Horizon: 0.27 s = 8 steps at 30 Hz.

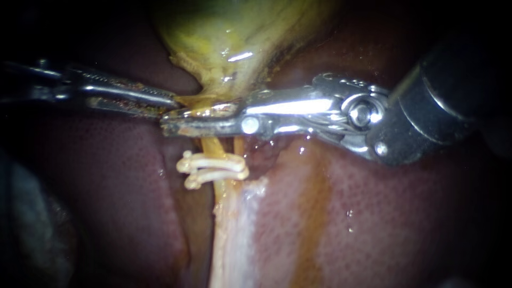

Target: Clipping third clip left tube

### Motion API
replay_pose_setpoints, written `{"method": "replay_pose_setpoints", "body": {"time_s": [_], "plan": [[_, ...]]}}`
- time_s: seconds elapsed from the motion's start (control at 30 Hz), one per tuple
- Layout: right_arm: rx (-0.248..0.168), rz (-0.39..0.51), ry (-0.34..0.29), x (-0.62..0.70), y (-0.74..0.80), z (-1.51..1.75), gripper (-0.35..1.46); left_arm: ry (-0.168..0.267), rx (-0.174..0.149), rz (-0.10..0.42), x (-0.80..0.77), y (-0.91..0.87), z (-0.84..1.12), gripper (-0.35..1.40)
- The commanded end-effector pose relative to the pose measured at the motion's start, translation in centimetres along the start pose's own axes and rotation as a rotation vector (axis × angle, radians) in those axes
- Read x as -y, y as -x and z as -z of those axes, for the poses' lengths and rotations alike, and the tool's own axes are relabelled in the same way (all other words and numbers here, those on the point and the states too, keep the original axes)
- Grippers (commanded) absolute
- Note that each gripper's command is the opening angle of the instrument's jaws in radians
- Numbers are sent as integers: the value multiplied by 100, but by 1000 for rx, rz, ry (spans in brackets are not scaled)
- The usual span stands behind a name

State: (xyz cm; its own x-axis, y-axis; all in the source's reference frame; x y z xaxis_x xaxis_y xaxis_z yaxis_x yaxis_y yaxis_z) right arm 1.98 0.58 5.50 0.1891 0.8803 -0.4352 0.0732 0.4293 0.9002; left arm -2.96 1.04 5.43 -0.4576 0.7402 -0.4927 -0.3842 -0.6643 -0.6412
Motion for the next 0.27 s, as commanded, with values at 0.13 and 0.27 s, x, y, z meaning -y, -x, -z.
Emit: {"method": "replay_pose_setpoints", "body": {"time_s": [0.13,0.27], "plan": [[0,1,0,-1,1,0,-35,-1,0,0,0,0,-1,-35],[1,2,0,-1,2,-1,-35,-1,0,0,0,0,-1,-35]]}}
